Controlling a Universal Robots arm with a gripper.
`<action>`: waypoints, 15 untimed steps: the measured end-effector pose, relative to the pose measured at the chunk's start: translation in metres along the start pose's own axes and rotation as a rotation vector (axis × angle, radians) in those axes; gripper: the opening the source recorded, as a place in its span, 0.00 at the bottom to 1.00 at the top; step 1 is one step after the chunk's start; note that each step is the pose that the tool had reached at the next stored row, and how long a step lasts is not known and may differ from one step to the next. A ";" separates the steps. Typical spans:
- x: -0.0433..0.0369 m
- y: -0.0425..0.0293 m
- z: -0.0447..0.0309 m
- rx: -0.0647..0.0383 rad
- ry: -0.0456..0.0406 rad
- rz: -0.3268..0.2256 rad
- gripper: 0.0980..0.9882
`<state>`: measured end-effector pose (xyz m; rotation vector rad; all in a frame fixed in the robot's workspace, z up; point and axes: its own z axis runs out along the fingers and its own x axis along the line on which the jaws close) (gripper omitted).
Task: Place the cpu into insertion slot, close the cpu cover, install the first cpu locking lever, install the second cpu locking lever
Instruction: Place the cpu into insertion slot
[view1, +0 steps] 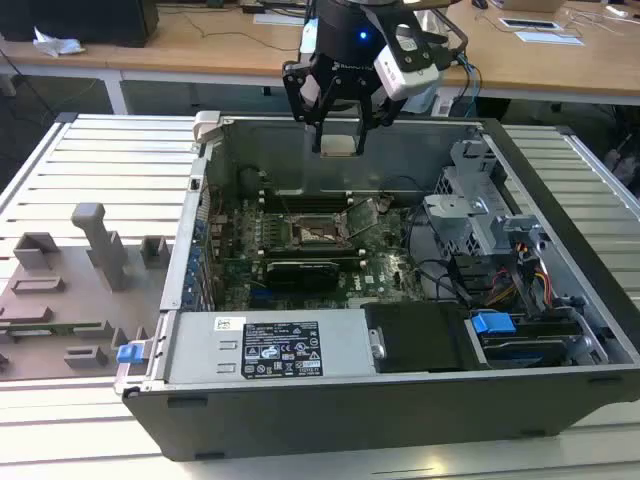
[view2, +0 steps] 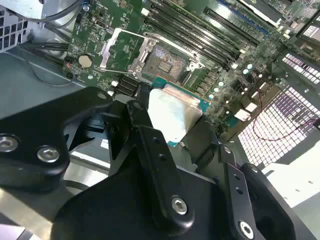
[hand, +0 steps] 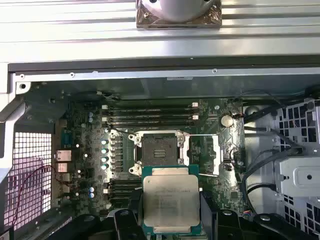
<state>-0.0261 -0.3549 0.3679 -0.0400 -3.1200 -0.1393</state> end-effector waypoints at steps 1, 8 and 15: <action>0.0000 0.0000 0.0006 0.000 0.0000 0.000 0.50; -0.0001 -0.0005 0.0060 0.000 0.0000 0.000 0.50; -0.0002 -0.0011 0.0121 0.000 0.0000 0.000 0.50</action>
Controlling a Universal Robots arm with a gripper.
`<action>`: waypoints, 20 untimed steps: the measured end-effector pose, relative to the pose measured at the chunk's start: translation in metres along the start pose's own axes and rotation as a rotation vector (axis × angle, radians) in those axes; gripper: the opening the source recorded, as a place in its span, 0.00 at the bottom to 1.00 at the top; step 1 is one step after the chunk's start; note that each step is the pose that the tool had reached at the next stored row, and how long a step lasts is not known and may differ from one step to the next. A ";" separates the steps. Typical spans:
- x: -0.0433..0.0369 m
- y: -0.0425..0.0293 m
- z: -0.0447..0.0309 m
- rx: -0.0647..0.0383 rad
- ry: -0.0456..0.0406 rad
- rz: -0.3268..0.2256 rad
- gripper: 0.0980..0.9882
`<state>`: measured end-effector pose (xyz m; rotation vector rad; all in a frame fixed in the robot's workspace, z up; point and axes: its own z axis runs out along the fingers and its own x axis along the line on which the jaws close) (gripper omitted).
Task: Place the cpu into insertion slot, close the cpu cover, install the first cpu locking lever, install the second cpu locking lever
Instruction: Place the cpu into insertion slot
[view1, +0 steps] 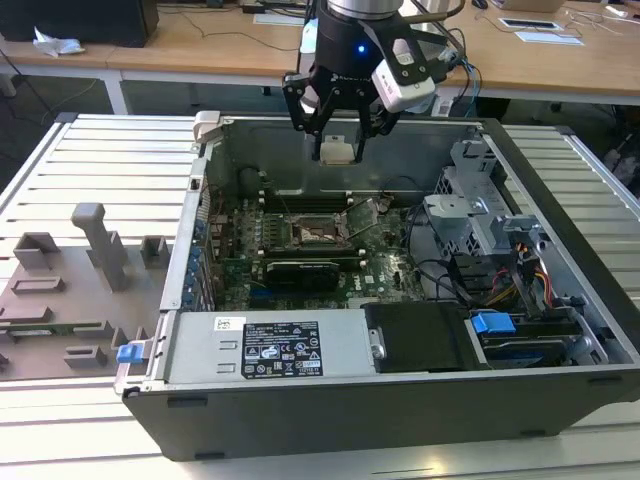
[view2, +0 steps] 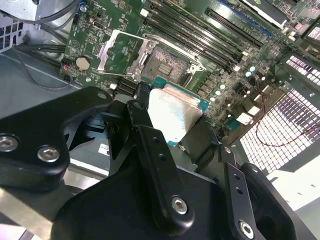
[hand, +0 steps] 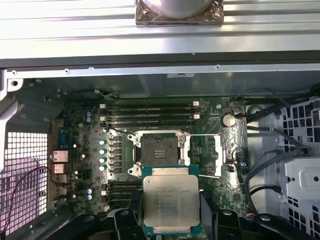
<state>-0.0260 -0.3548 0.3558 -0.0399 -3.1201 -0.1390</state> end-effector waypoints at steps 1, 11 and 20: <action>0.0000 -0.0001 0.0009 0.000 0.0000 0.000 0.50; -0.0003 -0.0012 0.0131 0.001 0.0000 0.000 0.50; -0.0004 -0.0017 0.0192 0.001 0.0000 0.000 0.50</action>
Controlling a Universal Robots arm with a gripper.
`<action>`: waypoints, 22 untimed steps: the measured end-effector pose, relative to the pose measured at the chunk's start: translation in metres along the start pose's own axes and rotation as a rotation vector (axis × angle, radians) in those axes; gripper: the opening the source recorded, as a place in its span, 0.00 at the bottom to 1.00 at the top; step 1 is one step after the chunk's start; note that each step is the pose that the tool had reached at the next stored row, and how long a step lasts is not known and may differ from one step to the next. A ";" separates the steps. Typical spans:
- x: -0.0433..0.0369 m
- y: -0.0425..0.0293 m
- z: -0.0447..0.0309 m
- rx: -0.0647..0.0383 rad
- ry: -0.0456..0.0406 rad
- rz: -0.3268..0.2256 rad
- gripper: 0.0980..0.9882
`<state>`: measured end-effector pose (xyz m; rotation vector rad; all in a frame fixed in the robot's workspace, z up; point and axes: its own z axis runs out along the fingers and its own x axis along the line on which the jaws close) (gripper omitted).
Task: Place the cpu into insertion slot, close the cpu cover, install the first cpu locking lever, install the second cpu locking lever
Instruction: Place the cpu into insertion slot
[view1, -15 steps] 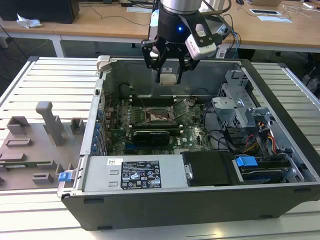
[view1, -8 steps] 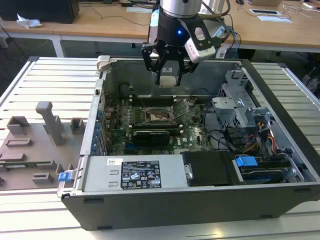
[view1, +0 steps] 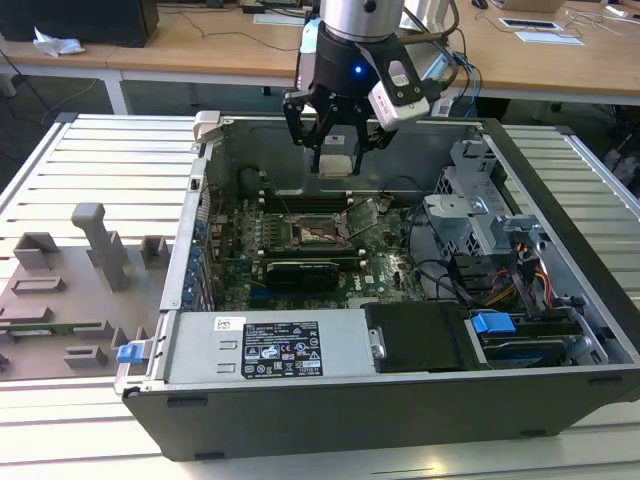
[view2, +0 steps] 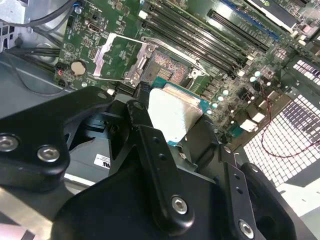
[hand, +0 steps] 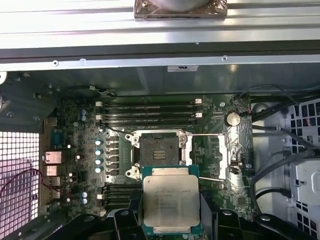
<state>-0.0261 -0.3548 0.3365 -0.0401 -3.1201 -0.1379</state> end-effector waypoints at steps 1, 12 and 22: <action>0.0000 0.0000 0.0007 0.000 0.0000 0.000 0.50; -0.0002 -0.0008 0.0090 0.000 0.0000 0.000 0.50; -0.0004 -0.0017 0.0193 0.000 0.0000 0.000 0.50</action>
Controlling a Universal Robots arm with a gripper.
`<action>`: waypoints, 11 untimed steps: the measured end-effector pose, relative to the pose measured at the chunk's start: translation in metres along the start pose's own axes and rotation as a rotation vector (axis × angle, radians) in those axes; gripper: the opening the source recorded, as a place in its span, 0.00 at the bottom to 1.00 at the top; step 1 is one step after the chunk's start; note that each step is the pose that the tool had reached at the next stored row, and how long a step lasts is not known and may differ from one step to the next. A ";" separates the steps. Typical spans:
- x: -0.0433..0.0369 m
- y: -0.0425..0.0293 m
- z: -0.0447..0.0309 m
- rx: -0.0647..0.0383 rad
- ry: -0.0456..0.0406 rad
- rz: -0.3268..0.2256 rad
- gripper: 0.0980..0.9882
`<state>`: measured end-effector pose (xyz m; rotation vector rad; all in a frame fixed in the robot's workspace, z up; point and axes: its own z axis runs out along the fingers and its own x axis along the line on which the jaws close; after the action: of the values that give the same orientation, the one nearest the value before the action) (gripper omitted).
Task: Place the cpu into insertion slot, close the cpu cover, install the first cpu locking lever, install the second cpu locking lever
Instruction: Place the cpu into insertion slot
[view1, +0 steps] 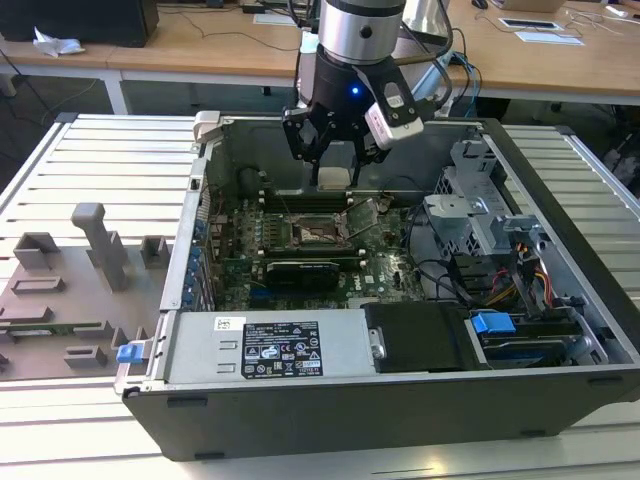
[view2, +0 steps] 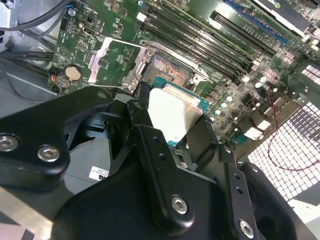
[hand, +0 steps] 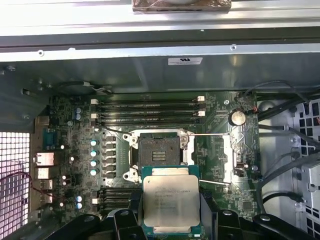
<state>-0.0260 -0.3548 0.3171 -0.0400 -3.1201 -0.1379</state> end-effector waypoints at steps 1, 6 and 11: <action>0.0000 -0.0001 0.0014 0.000 0.0000 0.000 0.50; -0.0001 -0.0005 0.0059 0.000 0.0000 0.000 0.50; -0.0002 -0.0009 0.0103 0.000 0.0000 0.000 0.50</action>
<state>-0.0261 -0.3548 0.3068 -0.0400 -3.1201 -0.1379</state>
